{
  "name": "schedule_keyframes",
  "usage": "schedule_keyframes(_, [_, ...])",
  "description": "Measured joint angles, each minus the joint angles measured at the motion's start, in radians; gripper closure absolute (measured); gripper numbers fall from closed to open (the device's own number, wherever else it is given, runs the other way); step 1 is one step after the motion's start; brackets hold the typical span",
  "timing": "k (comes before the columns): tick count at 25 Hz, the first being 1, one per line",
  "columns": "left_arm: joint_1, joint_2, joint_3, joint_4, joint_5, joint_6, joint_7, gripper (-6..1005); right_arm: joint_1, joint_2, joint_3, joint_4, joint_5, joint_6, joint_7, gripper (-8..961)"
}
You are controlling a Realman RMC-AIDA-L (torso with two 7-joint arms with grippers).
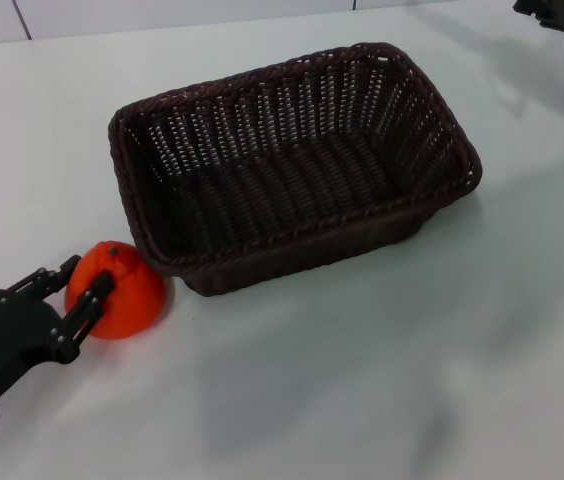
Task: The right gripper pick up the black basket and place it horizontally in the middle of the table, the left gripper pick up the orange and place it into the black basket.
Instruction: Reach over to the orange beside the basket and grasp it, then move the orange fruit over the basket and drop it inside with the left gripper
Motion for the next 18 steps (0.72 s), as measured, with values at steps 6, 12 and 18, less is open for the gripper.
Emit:
schedule_keyframes(6, [-0.004, 0.001, 0.011, -0.003, 0.002, -0.011, 0.0, 601, -0.006, 0.004, 0.004, 0.0, 0.0, 0.0, 0.0, 184])
schedule_keyframes(12, [0.02, 0.011, -0.036, -0.014, -0.007, -0.138, -0.001, 773, -0.007, 0.006, 0.004, 0.0, 0.0, 0.0, -0.001, 185])
schedule_keyframes(18, [0.055, 0.031, -0.222, -0.022, -0.009, -0.393, -0.048, 825, -0.016, 0.006, 0.008, 0.0, 0.003, 0.007, -0.003, 186])
